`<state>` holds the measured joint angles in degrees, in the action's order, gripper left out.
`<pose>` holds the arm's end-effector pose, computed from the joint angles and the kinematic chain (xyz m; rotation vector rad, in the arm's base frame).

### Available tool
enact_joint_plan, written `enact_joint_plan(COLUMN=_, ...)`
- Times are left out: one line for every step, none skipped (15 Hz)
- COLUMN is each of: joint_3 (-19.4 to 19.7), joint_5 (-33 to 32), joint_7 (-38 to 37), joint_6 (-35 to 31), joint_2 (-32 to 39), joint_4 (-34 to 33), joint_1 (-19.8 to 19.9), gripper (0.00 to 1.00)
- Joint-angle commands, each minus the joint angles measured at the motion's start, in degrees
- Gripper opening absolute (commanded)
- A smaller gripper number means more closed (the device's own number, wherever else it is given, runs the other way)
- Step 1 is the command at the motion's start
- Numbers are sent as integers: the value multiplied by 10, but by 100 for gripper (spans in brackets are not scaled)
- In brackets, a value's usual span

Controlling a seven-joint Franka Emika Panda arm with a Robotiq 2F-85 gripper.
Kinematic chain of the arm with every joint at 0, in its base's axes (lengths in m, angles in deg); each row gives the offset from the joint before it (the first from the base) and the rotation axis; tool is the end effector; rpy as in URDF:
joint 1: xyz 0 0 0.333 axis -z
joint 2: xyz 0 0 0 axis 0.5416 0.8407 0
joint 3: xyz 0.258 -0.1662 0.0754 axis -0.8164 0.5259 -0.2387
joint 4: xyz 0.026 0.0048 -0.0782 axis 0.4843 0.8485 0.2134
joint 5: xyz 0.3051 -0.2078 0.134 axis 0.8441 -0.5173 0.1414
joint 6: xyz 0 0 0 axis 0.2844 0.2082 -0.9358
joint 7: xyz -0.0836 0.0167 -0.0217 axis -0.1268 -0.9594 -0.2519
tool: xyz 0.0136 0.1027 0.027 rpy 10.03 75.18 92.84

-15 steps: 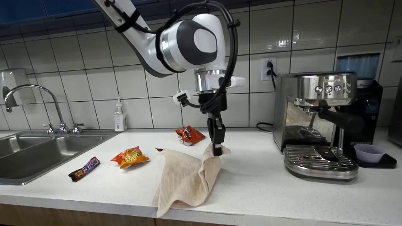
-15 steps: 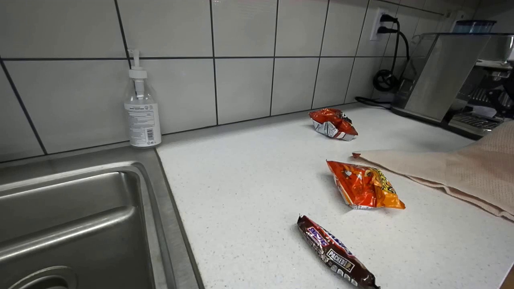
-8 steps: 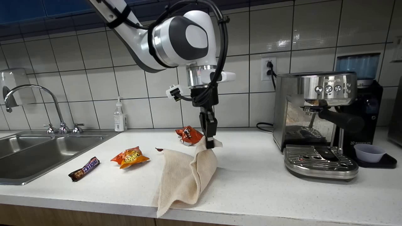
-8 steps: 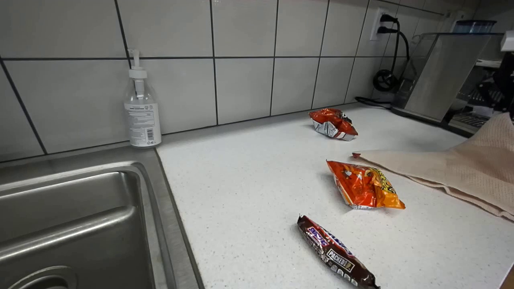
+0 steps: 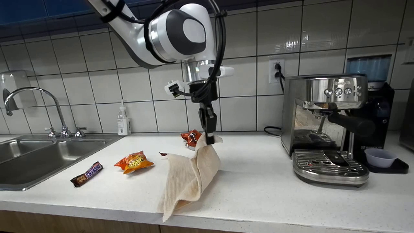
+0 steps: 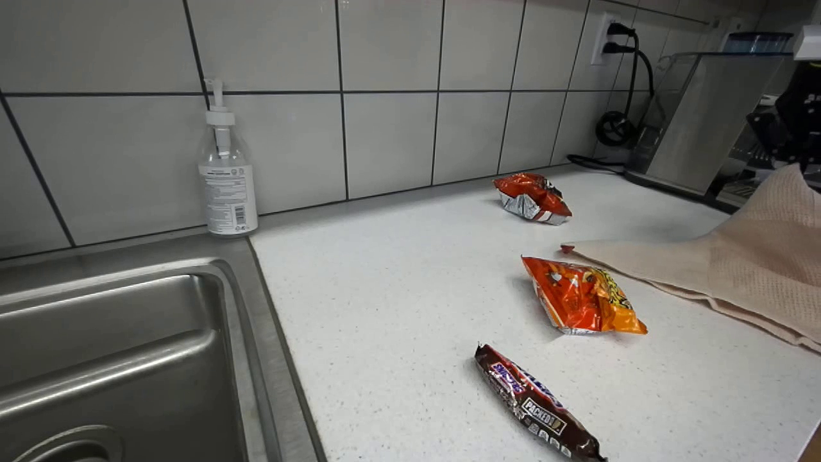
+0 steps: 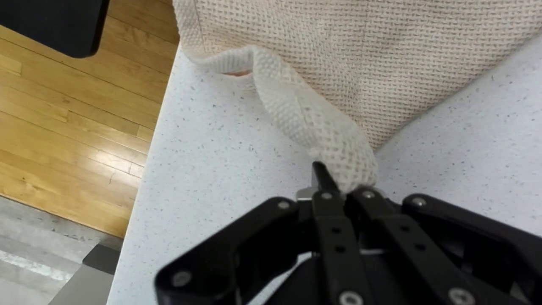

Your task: Fold the cloth

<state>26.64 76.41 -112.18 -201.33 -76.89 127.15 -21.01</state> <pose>0.4547 -0.2218 0.3454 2.6370 -1.5408 0.0097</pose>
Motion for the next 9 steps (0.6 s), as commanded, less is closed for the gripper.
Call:
enact_joint_plan(joint_3=-14, joint_5=5, joint_7=4, joint_6=19, joint_2=-19, joint_4=0, joint_1=-3, gripper=1)
enact_joint_plan(joint_3=-17, joint_5=4, joint_7=3, joint_6=21, joint_2=-20, joint_4=-1, joint_1=-4, gripper=1)
enact_joint_plan(joint_3=-19, joint_5=4, joint_7=3, joint_6=20, joint_2=-21, joint_4=-1, joint_1=-5, gripper=1)
enact_joint_plan(joint_3=-21, joint_5=3, joint_7=3, joint_6=21, joint_2=-22, joint_4=-1, joint_1=-7, gripper=1)
enact_joint_plan(joint_3=-24, joint_5=3, joint_7=3, joint_6=21, joint_2=-23, joint_4=-1, joint_1=-8, gripper=1)
enact_joint_plan(joint_3=-26, joint_5=3, joint_7=3, joint_6=21, joint_2=-25, joint_4=-1, joint_1=-9, gripper=1)
enact_joint_plan(joint_3=-27, joint_5=4, joint_7=4, joint_6=23, joint_2=-27, joint_4=-2, joint_1=-10, gripper=1)
enact_joint_plan(joint_3=-29, joint_5=5, joint_7=5, joint_6=23, joint_2=-30, joint_4=-1, joint_1=-11, gripper=1)
enact_joint_plan(joint_3=-30, joint_5=6, joint_7=6, joint_6=23, joint_2=-32, joint_4=-1, joint_1=-12, gripper=1)
